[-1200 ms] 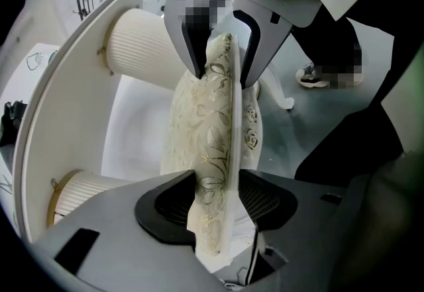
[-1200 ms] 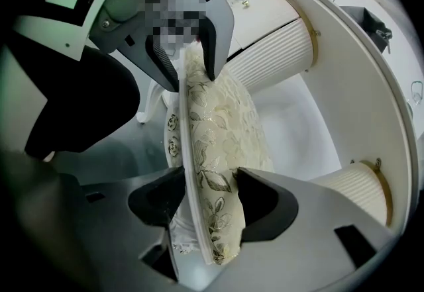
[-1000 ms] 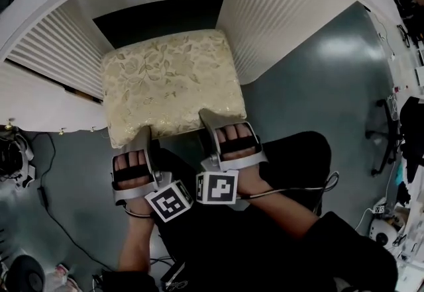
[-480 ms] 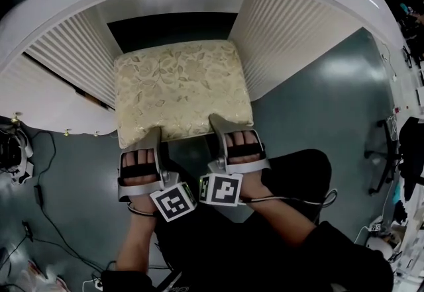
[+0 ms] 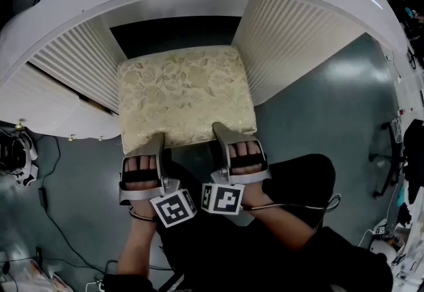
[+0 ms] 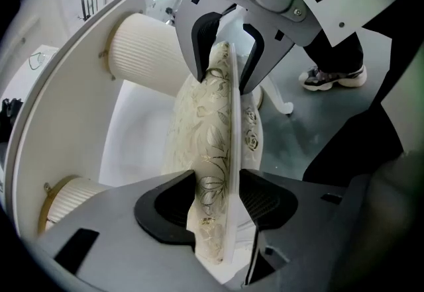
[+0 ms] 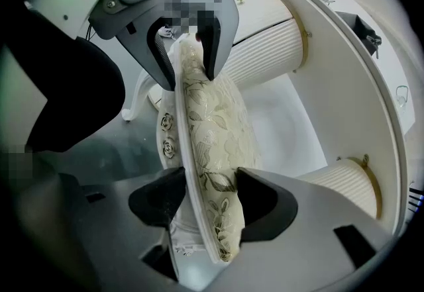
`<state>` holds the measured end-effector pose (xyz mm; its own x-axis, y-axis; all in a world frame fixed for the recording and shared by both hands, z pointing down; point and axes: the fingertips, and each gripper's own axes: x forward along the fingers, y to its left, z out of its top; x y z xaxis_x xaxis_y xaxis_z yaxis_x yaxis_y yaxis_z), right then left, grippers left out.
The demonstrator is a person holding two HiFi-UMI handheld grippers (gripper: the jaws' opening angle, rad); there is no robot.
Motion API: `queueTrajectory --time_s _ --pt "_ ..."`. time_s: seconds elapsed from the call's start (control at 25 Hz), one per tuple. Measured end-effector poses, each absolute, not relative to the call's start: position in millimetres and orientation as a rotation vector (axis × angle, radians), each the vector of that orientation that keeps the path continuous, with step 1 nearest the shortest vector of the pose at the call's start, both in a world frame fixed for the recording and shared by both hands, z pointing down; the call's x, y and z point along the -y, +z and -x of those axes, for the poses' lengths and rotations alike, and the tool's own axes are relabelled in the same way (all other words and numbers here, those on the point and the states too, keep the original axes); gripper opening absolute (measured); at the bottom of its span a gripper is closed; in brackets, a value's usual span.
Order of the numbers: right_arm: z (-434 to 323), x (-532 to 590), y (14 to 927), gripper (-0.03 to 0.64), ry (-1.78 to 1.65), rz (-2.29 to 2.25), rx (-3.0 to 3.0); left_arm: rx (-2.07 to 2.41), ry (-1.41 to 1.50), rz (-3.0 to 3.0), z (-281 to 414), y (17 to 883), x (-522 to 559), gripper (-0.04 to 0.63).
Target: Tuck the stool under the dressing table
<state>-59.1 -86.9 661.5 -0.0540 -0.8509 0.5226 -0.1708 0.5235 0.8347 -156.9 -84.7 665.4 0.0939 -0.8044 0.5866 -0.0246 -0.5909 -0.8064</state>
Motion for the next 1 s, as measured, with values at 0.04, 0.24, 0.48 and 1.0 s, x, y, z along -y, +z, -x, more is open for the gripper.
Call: queueTrajectory --time_s 0.04,0.24,0.48,1.0 --pt "59.8 86.7 661.1 0.229 -0.701 -0.909 1.555 -0.822 -1.557 1.738 156.9 662.8 86.2 0.219" --pt "61.7 88.0 659.7 0.229 -0.703 -0.914 1.567 -0.794 -1.554 1.767 157.8 658.8 90.0 0.224" --pt "60.8 87.7 659.9 0.229 -0.696 -0.918 1.564 -0.796 -1.553 1.781 157.5 658.0 89.2 0.225" --pt "58.1 90.1 659.4 0.229 -0.677 -0.892 1.577 -0.782 -1.565 1.807 153.9 663.9 86.7 0.225"
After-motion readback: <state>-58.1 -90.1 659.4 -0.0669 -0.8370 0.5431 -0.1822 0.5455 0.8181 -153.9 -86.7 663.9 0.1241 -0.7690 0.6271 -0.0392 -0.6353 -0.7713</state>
